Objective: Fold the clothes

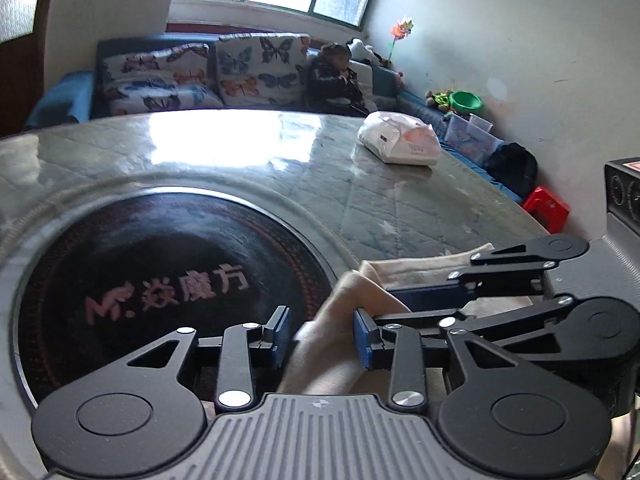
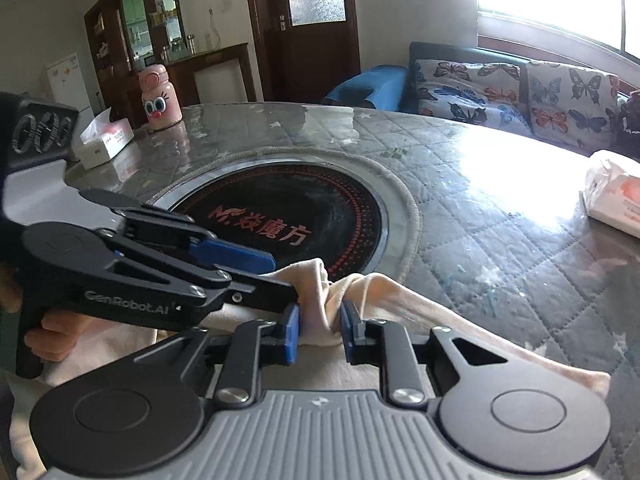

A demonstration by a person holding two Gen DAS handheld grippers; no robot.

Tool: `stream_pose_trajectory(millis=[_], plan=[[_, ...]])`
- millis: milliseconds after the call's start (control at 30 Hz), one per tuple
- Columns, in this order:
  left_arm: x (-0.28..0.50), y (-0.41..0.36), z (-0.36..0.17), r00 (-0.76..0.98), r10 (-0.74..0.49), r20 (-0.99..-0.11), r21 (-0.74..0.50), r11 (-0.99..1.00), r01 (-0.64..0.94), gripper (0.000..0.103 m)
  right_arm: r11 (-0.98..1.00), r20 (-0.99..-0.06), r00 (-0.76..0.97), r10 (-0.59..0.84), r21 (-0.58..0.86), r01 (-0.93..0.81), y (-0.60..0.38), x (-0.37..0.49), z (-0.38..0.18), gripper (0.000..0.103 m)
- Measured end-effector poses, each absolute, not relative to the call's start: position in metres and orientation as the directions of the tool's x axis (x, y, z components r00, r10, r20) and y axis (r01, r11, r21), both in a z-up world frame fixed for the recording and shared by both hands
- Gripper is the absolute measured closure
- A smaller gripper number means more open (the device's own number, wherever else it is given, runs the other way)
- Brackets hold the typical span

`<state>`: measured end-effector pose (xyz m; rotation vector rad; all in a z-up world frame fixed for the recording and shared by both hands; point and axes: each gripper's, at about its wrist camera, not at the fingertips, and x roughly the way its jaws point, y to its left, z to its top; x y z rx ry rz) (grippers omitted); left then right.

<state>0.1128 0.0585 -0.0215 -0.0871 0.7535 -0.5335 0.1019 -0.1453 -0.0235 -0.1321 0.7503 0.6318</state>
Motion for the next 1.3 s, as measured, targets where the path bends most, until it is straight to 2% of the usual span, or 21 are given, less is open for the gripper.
stream_pose_trajectory(millis=[100,167,267,467,700,867,900,967,1067,1300], plan=[[0.112,0.054,-0.024,0.588,-0.512,-0.626,-0.267,0.849,0.455,0.071,0.813,-0.67,0.567,0.479,0.095,-0.575,-0.152,0.096,-0.019,0.08],[0.11,0.052,-0.025,0.594,-0.514,-0.619,-0.267,0.849,0.456,0.085,0.82,-0.666,0.578,0.472,0.092,-0.565,-0.157,0.092,-0.016,0.08],[0.106,0.056,-0.021,0.622,-0.497,-0.606,-0.259,0.862,0.437,0.091,0.838,-0.653,0.604,0.457,0.089,-0.538,-0.169,0.085,-0.009,0.08],[0.095,0.074,-0.01,0.712,-0.397,-0.579,-0.199,0.916,0.349,0.093,0.908,-0.633,0.685,0.361,0.07,-0.413,-0.206,0.075,0.001,0.077],[0.093,0.093,-0.004,0.762,-0.3,-0.573,-0.157,0.954,0.257,0.093,0.98,-0.662,0.73,0.169,0.035,-0.195,-0.252,0.082,-0.011,0.071],[0.097,0.098,-0.006,0.766,-0.273,-0.582,-0.141,0.962,0.235,0.093,0.981,-0.689,0.702,0.183,0.079,-0.179,-0.261,0.094,-0.025,0.072],[0.098,0.099,-0.007,0.767,-0.268,-0.583,-0.138,0.963,0.231,0.093,0.978,-0.689,0.699,0.193,0.078,-0.194,-0.259,0.096,-0.027,0.072],[0.1,0.101,-0.008,0.768,-0.257,-0.587,-0.132,0.966,0.222,0.093,0.97,-0.688,0.692,0.22,0.082,-0.227,-0.253,0.104,-0.028,0.084],[0.103,0.107,-0.009,0.772,-0.236,-0.591,-0.122,0.971,0.204,0.093,0.966,-0.688,0.689,0.225,0.065,-0.251,-0.241,0.119,-0.027,0.096],[0.121,0.126,-0.007,0.783,-0.156,-0.602,-0.085,0.988,0.131,0.093,0.957,-0.679,0.703,0.214,0.002,-0.29,-0.212,0.155,-0.031,0.095]])
